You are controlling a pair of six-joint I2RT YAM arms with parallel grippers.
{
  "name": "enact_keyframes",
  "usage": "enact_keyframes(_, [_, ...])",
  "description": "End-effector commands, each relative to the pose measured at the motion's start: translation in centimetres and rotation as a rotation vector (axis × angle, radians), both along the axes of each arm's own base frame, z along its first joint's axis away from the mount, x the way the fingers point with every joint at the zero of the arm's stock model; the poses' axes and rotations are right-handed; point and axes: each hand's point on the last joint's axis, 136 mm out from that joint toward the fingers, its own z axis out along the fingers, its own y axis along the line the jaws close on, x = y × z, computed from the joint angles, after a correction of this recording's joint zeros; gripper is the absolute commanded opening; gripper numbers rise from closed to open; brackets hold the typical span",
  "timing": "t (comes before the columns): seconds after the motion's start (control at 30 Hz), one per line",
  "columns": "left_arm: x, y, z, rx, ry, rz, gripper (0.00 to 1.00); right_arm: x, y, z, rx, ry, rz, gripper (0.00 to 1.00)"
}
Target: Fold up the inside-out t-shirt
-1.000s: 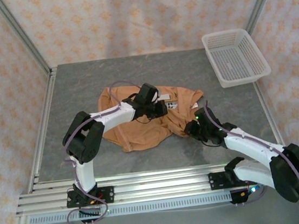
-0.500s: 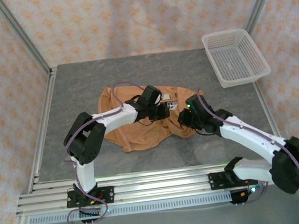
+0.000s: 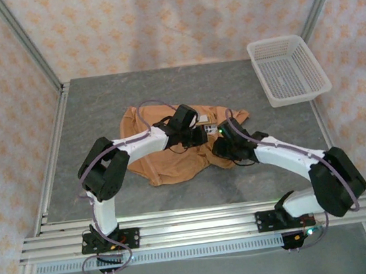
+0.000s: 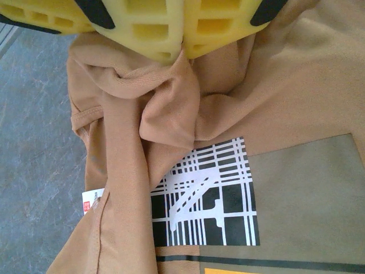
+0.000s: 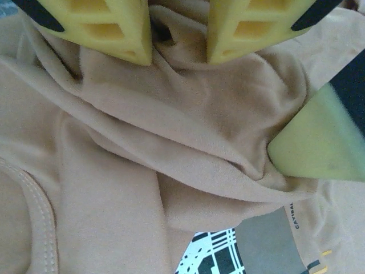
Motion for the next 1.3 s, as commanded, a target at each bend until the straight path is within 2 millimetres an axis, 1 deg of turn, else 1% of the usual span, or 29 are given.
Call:
enact_keyframes(0.0, [0.1, 0.4, 0.9, 0.009, -0.022, 0.011, 0.0, 1.6, 1.2, 1.1, 0.028, -0.05, -0.001, 0.17])
enact_keyframes(0.07, [0.0, 0.4, 1.1, 0.009, -0.023, 0.009, 0.0, 1.7, 1.4, 1.7, 0.034, -0.045, -0.006, 0.0])
enact_keyframes(0.1, [0.1, 0.5, 1.3, 0.011, -0.027, 0.008, 0.0, 1.6, 1.2, 2.2, 0.027, -0.044, -0.009, 0.0])
enact_keyframes(0.17, [0.2, 0.9, 1.4, 0.017, -0.029, 0.01, 0.0, 1.1, 0.4, 4.2, 0.014, -0.057, -0.021, 0.0])
enact_keyframes(0.2, [0.3, 1.1, 1.6, 0.018, -0.033, 0.011, 0.0, 0.9, 0.0, 5.4, 0.011, -0.071, -0.026, 0.0])
enact_keyframes(0.27, [0.4, 1.2, 2.0, 0.019, -0.044, 0.01, 0.0, 0.5, -0.8, 8.4, 0.008, -0.11, -0.033, 0.0])
enact_keyframes(0.3, [0.5, 1.2, 2.2, 0.017, -0.048, 0.009, 0.0, 0.3, -1.0, 9.5, 0.012, -0.124, -0.031, 0.0])
enact_keyframes(0.33, [0.5, 1.1, 2.5, 0.009, -0.051, 0.007, 0.0, 0.1, -1.1, 11.2, 0.031, -0.152, -0.03, 0.0])
enact_keyframes(0.37, [0.5, 0.9, 2.8, 0.0, -0.054, 0.005, 0.0, 0.1, -1.0, 12.4, 0.047, -0.169, -0.028, 0.0])
enact_keyframes(0.4, [0.6, 0.8, 3.1, -0.01, -0.058, 0.004, 0.0, 0.0, -0.9, 13.2, 0.064, -0.176, -0.022, 0.0])
enact_keyframes(0.47, [0.5, 0.7, 3.6, -0.024, -0.069, 0.003, 0.0, -0.1, -0.1, 14.4, 0.106, -0.174, -0.004, 0.0])
enact_keyframes(0.5, [0.5, 0.7, 3.8, -0.029, -0.073, 0.002, 0.03, 0.0, 0.3, 14.8, 0.12, -0.174, 0.004, 0.0])
enact_keyframes(0.57, [0.2, 1.0, 4.3, -0.029, -0.085, 0.0, 0.18, 0.3, 0.4, 14.8, 0.114, -0.171, 0.004, 0.0])
enact_keyframes(0.6, [0.0, 1.2, 4.4, -0.024, -0.09, -0.003, 0.29, 0.4, 0.3, 14.5, 0.102, -0.17, -0.003, 0.0])
enact_keyframes(0.63, [-0.2, 1.6, 4.6, -0.014, -0.097, -0.005, 0.42, 0.6, 0.2, 14.2, 0.097, -0.168, -0.009, 0.0])
enact_keyframes(0.67, [-0.4, 2.1, 4.9, -0.001, -0.107, -0.008, 0.46, 0.8, 0.3, 14.1, 0.099, -0.167, -0.01, 0.0])
enact_keyframes(0.73, [-1.0, 3.2, 5.1, 0.022, -0.122, -0.012, 0.51, 1.3, 0.2, 12.8, 0.069, -0.135, -0.02, 0.0])
enact_keyframes(0.8, [-1.7, 4.2, 5.2, 0.048, -0.135, -0.022, 0.53, 1.4, -0.5, 11.7, 0.029, -0.118, -0.036, 0.0])
enact_keyframes(0.83, [-2.1, 4.6, 5.4, 0.062, -0.141, -0.035, 0.53, 1.4, -1.2, 11.0, 0.003, -0.109, -0.054, 0.0])
enact_keyframes(0.9, [-2.9, 4.6, 5.7, 0.057, -0.144, -0.068, 0.53, 1.3, -2.7, 9.9, -0.022, -0.088, -0.094, 0.0])
enact_keyframes(0.93, [-3.3, 4.2, 5.9, 0.052, -0.149, -0.087, 0.54, 1.1, -3.6, 9.2, -0.027, -0.076, -0.117, 0.04])
enact_keyframes(1.0, [-3.9, 3.4, 6.1, 0.072, -0.147, -0.111, 0.56, 0.8, -5.1, 7.6, -0.027, -0.049, -0.158, 0.16])
enact_keyframes(1.03, [-4.0, 3.0, 5.8, 0.097, -0.138, -0.116, 0.56, 0.5, -5.8, 7.7, -0.009, -0.061, -0.18, 0.21])
enact_keyframes(1.1, [-4.0, 1.9, 5.2, 0.115, -0.122, -0.134, 0.56, 0.0, -6.5, 6.9, 0.009, -0.053, -0.205, 0.24])
enact_keyframes(1.17, [-3.8, 1.0, 4.2, 0.136, -0.104, -0.148, 0.56, -0.4, -6.9, 6.3, 0.014, -0.039, -0.215, 0.26])
enact_keyframes(1.27, [-3.4, 0.1, 3.0, 0.175, -0.075, -0.157, 0.56, -0.8, -7.3, 5.9, 0.01, -0.026, -0.219, 0.28])
